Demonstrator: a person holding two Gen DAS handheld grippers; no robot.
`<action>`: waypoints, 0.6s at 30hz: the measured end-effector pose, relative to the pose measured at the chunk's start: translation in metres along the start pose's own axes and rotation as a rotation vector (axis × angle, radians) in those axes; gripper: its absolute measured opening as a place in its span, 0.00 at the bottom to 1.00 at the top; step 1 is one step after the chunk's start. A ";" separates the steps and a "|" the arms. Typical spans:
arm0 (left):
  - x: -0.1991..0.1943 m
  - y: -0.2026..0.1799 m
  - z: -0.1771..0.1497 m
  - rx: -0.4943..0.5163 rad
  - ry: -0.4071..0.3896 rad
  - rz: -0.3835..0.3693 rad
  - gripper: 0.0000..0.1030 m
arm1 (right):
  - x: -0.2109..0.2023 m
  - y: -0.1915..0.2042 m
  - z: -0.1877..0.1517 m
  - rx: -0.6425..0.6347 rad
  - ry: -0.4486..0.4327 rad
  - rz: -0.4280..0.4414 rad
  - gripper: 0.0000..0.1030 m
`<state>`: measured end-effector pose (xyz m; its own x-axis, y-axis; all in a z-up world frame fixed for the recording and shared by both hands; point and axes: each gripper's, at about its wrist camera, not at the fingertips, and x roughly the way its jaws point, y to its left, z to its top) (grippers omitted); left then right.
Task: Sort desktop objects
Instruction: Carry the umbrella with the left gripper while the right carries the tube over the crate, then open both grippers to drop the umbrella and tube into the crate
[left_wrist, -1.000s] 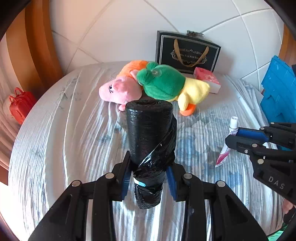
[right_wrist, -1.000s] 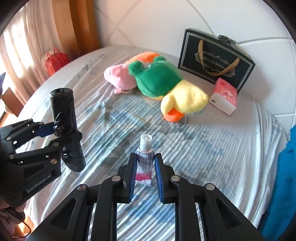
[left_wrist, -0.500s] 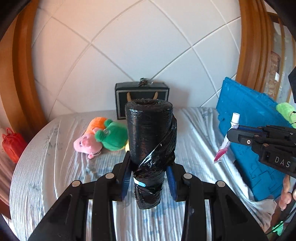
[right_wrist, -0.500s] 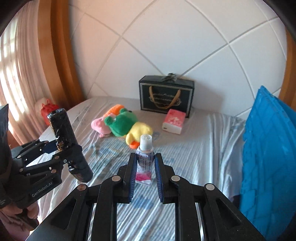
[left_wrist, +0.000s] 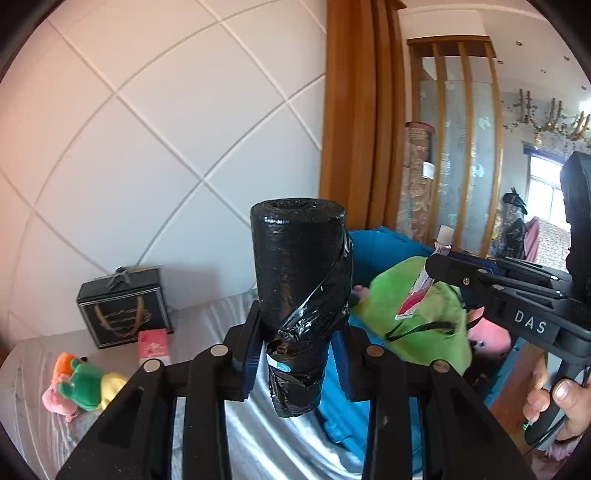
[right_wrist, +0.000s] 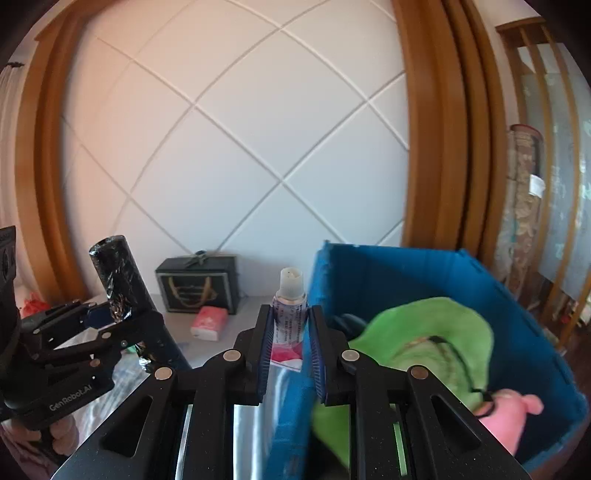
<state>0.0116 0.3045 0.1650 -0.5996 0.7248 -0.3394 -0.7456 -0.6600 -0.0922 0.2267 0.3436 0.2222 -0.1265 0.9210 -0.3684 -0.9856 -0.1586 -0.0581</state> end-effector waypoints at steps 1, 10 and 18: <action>0.007 -0.016 0.005 0.004 0.003 -0.029 0.32 | -0.006 -0.016 0.000 0.012 -0.004 -0.024 0.18; 0.080 -0.136 0.014 0.051 0.196 -0.188 0.32 | -0.013 -0.120 -0.021 0.076 0.090 -0.148 0.18; 0.131 -0.173 -0.007 0.081 0.354 -0.093 0.33 | 0.022 -0.169 -0.057 0.114 0.232 -0.126 0.19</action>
<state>0.0640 0.5128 0.1298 -0.4011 0.6585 -0.6368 -0.8215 -0.5662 -0.0681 0.3973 0.3699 0.1708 0.0135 0.8227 -0.5684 -0.9998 0.0045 -0.0172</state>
